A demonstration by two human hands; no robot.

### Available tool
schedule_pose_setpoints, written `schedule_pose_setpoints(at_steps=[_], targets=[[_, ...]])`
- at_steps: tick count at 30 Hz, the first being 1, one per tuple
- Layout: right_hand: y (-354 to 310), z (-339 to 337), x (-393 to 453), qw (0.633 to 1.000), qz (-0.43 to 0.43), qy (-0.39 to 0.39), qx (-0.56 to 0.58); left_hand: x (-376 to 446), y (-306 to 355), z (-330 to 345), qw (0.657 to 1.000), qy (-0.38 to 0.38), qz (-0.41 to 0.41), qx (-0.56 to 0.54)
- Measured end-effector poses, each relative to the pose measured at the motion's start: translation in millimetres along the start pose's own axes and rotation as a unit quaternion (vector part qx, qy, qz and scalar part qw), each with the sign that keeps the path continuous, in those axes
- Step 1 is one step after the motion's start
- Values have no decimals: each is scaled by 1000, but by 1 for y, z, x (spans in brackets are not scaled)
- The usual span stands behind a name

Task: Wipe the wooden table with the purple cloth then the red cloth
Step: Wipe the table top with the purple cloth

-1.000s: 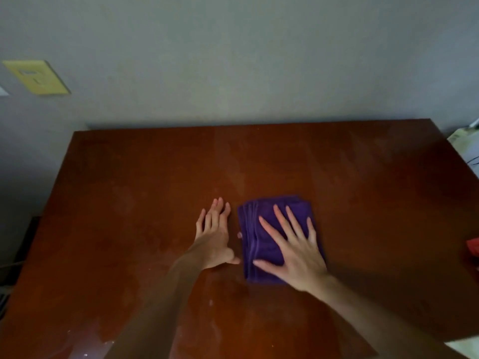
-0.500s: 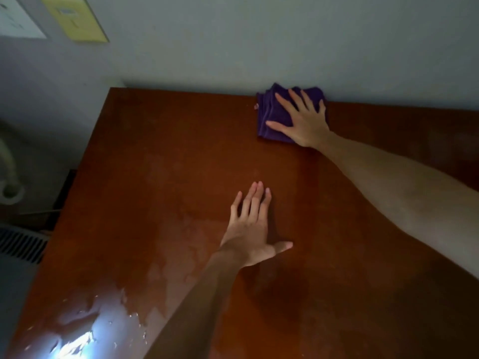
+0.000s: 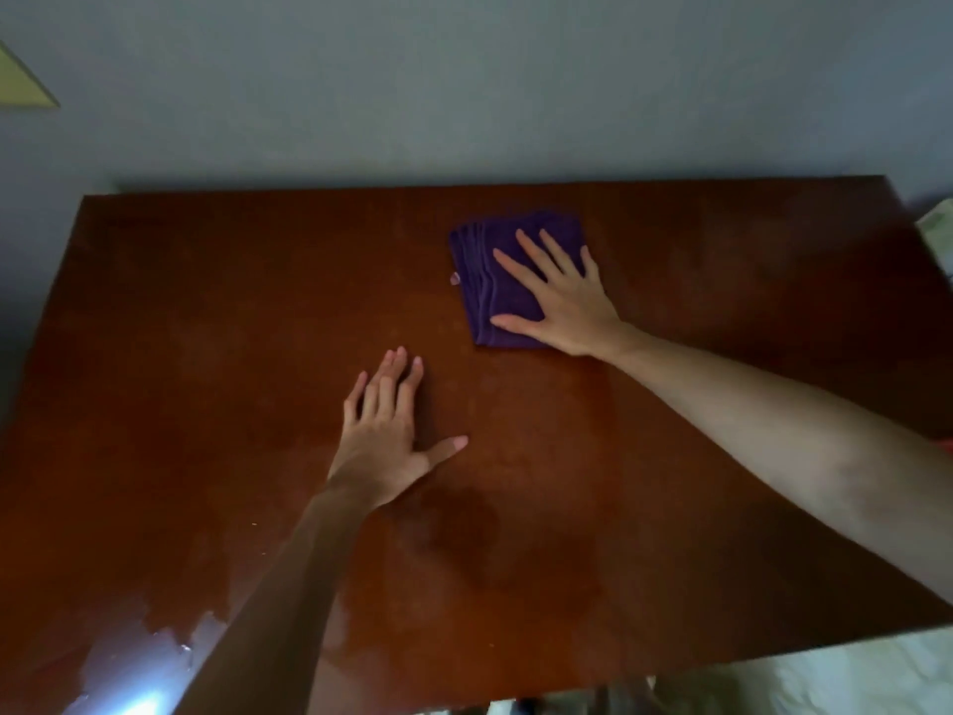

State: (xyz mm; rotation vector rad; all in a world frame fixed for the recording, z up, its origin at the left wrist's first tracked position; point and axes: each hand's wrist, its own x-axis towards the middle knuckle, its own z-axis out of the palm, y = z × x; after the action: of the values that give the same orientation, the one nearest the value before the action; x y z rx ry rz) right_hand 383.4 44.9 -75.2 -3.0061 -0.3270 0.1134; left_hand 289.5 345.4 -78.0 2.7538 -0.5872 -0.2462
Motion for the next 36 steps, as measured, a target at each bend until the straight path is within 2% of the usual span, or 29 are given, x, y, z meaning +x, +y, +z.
schedule_pose_setpoints(at_steps=[7,11,14,16,19,21,25,29,36], targets=[[74,2,-182,1000,12,15,-22,-9,22,5,996,-7,-87,-29],[101,6,-311,998,44,32,-28,-16,82,18,990,38,-128,-51],[110,15,-394,996,80,28,-32,-15,162,49,993,50,-86,-65],[110,18,-422,995,96,24,-24,-9,219,74,996,46,-41,-60],[113,17,-419,993,115,19,-1,3,280,102,997,37,-7,-62],[116,16,-409,993,113,25,7,7,292,114,998,21,-13,-57],[145,8,-354,993,110,41,13,9,289,125,1000,25,-8,-3],[176,0,-285,991,125,38,20,12,293,124,1000,11,-17,-1],[169,-1,-301,991,123,54,20,14,294,114,998,-38,-38,-22]])
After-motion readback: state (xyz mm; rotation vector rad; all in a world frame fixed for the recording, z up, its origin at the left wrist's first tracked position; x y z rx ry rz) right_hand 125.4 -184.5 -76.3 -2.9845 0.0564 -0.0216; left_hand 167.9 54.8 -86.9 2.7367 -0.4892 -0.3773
